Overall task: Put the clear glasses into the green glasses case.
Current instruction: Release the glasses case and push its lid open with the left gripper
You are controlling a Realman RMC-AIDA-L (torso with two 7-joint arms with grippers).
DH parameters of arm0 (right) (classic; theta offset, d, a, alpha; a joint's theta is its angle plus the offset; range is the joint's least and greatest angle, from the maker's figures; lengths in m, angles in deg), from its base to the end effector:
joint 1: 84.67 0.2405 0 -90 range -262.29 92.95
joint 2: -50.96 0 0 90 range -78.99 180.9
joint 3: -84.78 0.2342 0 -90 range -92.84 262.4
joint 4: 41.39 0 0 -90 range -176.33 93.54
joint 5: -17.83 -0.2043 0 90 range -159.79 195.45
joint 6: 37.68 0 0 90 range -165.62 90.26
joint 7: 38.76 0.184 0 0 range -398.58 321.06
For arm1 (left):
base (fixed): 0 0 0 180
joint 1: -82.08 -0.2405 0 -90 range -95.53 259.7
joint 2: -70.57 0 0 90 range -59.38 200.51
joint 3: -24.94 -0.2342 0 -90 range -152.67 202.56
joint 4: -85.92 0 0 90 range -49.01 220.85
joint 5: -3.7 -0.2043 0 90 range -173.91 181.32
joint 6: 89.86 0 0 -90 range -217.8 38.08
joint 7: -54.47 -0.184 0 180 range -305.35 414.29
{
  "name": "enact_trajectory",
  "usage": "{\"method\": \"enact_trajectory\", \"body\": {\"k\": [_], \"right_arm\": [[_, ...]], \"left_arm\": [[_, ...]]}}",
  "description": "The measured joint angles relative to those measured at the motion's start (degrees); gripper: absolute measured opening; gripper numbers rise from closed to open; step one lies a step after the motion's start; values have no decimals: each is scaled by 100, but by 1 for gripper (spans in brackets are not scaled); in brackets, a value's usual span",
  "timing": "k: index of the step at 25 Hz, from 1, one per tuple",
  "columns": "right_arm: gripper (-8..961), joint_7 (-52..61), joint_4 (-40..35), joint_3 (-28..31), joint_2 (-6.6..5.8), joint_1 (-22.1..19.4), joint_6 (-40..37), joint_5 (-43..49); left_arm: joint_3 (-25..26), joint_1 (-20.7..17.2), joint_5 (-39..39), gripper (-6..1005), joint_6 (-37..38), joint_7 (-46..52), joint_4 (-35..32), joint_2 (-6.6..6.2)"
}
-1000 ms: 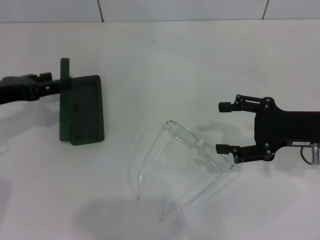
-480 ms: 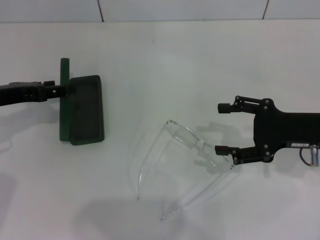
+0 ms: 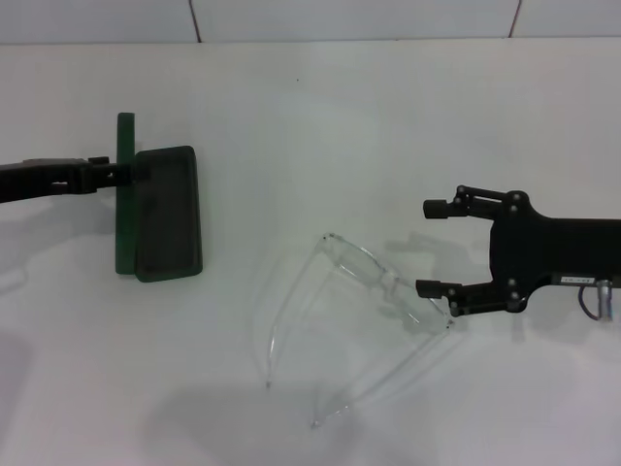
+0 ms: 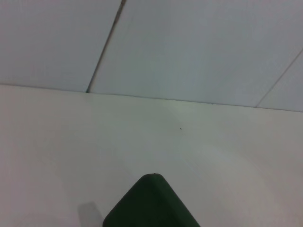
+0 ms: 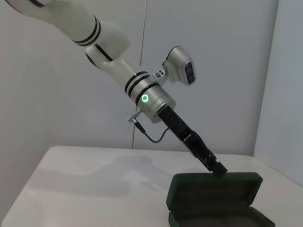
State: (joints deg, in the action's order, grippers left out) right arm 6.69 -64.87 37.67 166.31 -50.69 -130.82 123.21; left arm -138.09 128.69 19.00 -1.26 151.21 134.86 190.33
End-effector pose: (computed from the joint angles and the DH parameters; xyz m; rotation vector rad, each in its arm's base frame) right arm 0.2046 0.3122 -0.0415 -2.7985 -0.1008 0.8034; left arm -0.2943 0.3616 0.0360 -2.2512 -1.2741 -0.4642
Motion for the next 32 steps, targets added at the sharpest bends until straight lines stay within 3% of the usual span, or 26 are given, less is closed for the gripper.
{"method": "enact_trajectory", "body": {"k": [19, 32], "right_arm": [[855, -2, -13, -44, 5, -20, 42, -31], [855, -45, 33, -43, 5, -26, 42, -40]], "left_arm": [[0, 205, -352, 676, -372, 93, -90, -20], [-9, 182, -351, 471, -375, 28, -86, -30]]}}
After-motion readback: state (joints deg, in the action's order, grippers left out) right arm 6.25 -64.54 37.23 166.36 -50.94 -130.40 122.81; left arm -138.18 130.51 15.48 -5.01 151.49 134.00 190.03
